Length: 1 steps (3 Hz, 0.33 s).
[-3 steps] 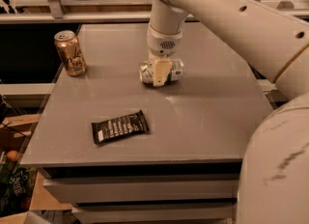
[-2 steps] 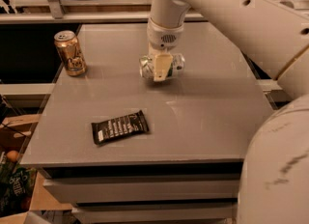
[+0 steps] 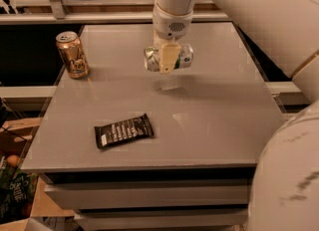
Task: Pick 7up can
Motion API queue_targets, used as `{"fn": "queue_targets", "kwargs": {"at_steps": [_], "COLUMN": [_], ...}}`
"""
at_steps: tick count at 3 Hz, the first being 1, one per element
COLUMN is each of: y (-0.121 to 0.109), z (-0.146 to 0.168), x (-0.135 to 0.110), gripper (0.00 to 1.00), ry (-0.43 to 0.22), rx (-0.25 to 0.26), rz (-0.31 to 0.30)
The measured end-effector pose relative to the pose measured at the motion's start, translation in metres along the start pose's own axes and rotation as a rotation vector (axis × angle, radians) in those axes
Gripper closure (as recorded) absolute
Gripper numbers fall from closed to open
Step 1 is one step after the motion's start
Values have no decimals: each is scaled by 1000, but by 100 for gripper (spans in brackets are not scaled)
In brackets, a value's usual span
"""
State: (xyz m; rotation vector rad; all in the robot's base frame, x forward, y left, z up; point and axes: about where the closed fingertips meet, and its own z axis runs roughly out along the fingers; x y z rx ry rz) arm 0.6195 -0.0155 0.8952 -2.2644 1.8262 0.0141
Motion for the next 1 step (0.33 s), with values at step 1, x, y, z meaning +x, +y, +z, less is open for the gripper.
{"fn": "queue_targets", "kwargs": {"at_steps": [1], "y": [-3], "z": [-6], "x": [-3], "gripper": [100], "ry": [-2], "rx": [7], "rz": [-15]}}
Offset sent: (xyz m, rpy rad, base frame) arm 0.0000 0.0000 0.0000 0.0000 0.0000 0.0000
